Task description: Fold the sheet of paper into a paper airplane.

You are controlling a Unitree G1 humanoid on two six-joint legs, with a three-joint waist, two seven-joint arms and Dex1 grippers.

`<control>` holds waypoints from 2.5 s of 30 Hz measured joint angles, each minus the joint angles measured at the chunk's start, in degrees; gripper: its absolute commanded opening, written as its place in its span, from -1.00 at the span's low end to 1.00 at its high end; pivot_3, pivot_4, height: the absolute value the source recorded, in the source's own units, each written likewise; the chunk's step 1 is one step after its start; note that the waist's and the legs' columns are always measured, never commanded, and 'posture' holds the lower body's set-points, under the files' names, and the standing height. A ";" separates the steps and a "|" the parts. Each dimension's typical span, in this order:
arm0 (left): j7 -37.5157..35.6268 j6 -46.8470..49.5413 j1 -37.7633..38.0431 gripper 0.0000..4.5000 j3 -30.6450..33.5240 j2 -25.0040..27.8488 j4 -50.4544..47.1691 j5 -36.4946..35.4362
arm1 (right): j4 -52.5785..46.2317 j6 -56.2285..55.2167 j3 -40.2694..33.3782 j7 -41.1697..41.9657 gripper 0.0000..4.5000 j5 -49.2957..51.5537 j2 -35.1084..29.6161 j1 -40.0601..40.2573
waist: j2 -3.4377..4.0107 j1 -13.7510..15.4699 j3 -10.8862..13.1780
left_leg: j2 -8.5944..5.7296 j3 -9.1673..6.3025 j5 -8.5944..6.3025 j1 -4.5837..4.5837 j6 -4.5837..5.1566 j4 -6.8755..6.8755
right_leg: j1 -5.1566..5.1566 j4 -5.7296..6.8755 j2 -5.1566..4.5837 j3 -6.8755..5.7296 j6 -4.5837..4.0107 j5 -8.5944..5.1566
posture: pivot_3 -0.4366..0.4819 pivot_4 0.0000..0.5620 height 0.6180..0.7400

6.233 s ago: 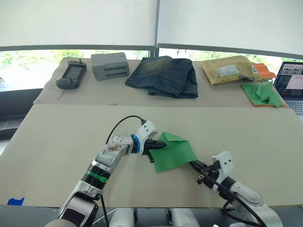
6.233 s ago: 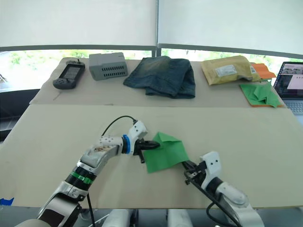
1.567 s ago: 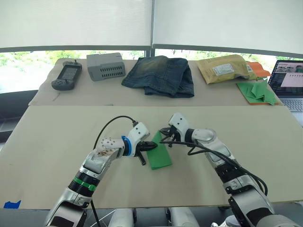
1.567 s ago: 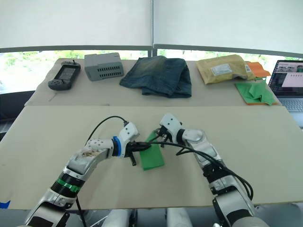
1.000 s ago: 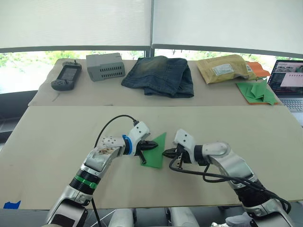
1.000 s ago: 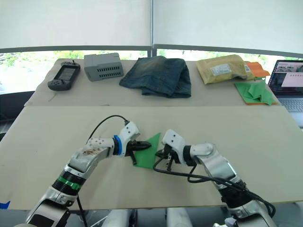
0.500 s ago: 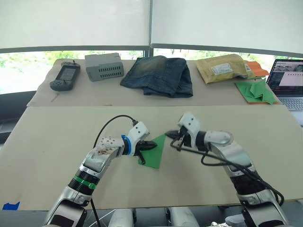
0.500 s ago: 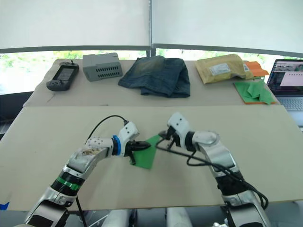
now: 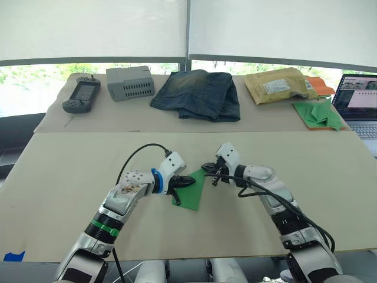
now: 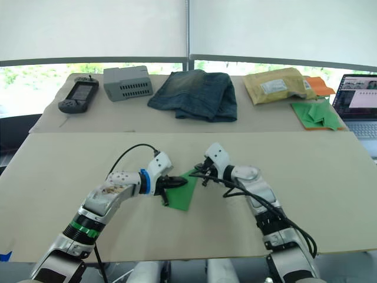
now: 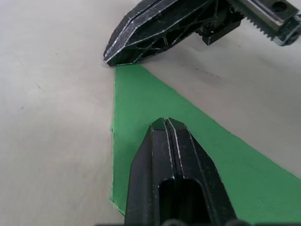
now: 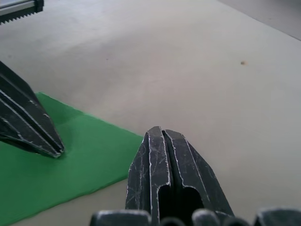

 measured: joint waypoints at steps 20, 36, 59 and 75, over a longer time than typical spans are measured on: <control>-0.13 -0.21 -0.33 -1.00 -0.20 -0.40 0.67 0.01 | -13.12 -0.44 2.10 8.48 -0.99 0.94 -4.13 9.53 | 0.01 0.24 0.00 | 0.00 -0.06 0.00 0.02 0.00 0.00 | 0.02 0.02 0.00 0.00 0.12 -0.08 | -0.05 -0.47 0.81; -0.65 -0.20 -0.67 -1.00 -1.02 -0.69 1.11 0.05 | -29.48 9.62 7.23 12.49 -0.99 7.50 -8.30 19.36 | 0.00 0.59 0.00 | -0.01 -0.06 0.00 0.01 0.00 0.02 | 0.01 0.00 -0.01 0.00 0.16 -0.11 | -0.05 -0.47 0.81; -0.70 2.18 -2.59 -1.00 1.54 -4.52 5.17 -1.72 | -37.51 23.87 -2.92 9.49 -0.99 25.36 -6.73 7.89 | 0.00 1.71 0.01 | -0.07 -0.20 0.00 -0.15 0.00 0.13 | -0.05 -0.02 -0.06 -0.06 0.19 -0.07 | -0.05 -0.47 0.81; -0.50 4.40 -2.52 -1.00 2.33 -3.82 4.05 -2.44 | -24.28 17.07 7.54 6.50 -0.99 12.41 -9.18 7.35 | 0.00 1.50 0.01 | -0.14 -0.04 0.00 -0.20 0.00 0.11 | -0.12 -0.02 -0.07 -0.05 0.17 -0.07 | -0.05 -0.47 0.81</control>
